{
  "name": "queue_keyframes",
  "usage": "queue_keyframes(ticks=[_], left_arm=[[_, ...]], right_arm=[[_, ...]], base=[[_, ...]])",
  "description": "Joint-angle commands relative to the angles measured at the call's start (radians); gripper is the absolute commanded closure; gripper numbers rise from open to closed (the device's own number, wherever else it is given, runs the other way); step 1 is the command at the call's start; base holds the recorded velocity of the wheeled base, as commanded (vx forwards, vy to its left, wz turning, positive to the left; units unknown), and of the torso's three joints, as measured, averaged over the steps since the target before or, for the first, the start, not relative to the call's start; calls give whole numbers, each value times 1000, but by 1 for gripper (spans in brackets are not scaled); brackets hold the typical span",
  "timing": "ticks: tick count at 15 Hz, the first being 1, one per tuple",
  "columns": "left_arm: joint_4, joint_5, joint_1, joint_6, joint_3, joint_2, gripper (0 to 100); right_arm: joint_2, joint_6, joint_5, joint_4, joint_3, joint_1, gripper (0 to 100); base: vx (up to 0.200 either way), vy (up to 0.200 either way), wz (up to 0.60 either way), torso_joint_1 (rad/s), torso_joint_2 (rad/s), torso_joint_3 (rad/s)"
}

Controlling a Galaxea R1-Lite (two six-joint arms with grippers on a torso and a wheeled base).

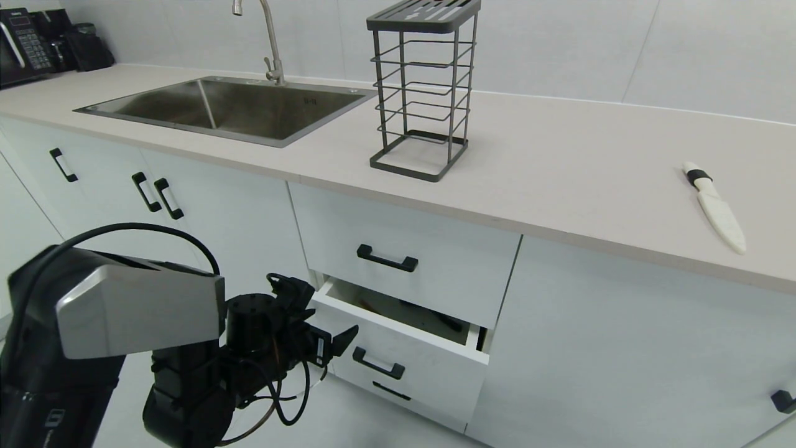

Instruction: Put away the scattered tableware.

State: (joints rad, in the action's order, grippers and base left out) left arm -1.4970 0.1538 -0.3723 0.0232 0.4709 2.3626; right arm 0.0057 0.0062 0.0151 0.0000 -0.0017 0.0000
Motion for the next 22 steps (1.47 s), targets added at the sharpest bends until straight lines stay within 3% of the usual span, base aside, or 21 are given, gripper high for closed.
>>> queue_keyframes(ticks=[1,7,14,17,20,22], left_arm=[[-2,1,1,0,55,37,0],[-3,1,1,1,190,78,0],[-52,3,12,7,218,116,0],[-74,3,-8,20,138,89,0],[-74,4,-56,23,29,-89,0],[-74,4,-106,26,-101,-338,0]], right_arm=[[2,0,0,0,0,0,0],[2,0,0,0,0,0,0],[2,0,0,0,0,0,0],[2,0,0,0,0,0,0],[2,0,0,0,0,0,0],[2,0,0,0,0,0,0]], base=[[0,0,0,0,0,0],[0,0,0,0,0,0],[0,0,0,0,0,0],[0,0,0,0,0,0],[0,0,0,0,0,0],[0,0,0,0,0,0]])
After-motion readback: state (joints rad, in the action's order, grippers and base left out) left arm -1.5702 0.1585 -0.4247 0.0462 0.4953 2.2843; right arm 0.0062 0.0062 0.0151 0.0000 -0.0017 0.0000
